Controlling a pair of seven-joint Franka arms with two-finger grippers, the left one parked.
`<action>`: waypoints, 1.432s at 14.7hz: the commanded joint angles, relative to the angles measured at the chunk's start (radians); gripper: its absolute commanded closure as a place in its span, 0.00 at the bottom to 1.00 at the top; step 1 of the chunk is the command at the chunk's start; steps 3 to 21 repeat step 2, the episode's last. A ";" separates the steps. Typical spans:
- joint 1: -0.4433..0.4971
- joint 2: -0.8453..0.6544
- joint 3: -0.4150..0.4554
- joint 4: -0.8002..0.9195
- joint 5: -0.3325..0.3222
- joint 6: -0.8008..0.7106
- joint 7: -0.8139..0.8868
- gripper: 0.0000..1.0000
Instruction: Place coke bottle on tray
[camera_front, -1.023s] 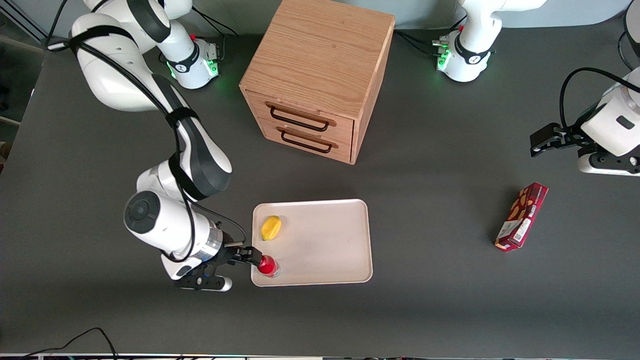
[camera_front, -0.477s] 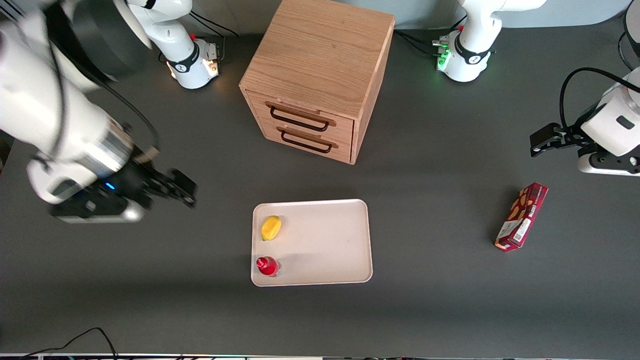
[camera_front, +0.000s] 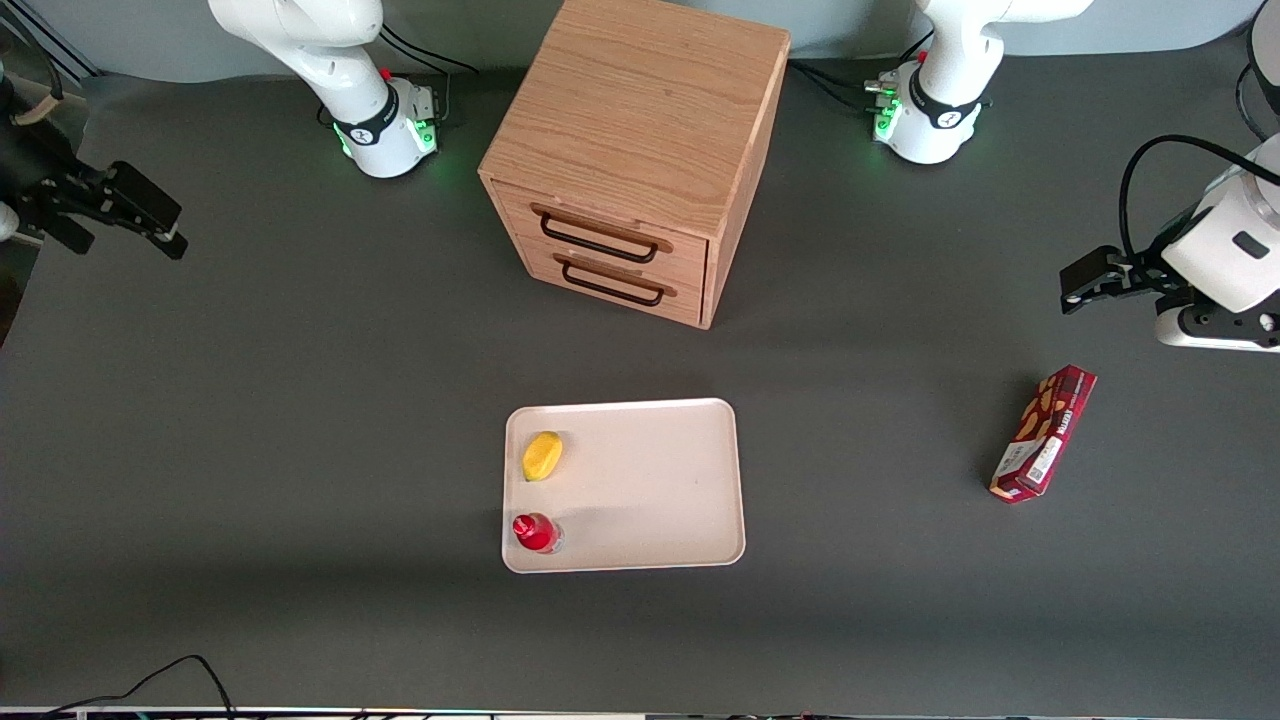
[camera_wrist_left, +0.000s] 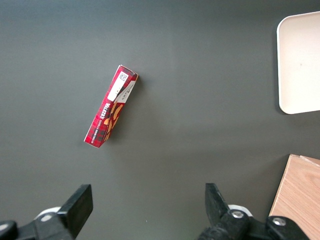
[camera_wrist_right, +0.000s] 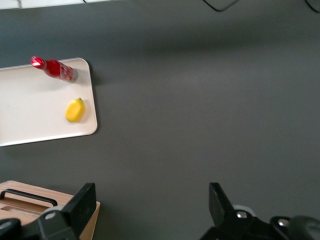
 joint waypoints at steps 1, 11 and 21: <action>-0.013 -0.041 -0.001 -0.078 0.023 0.012 -0.012 0.00; -0.013 -0.035 0.001 -0.074 0.025 0.010 -0.003 0.00; -0.013 -0.035 0.001 -0.074 0.025 0.010 -0.003 0.00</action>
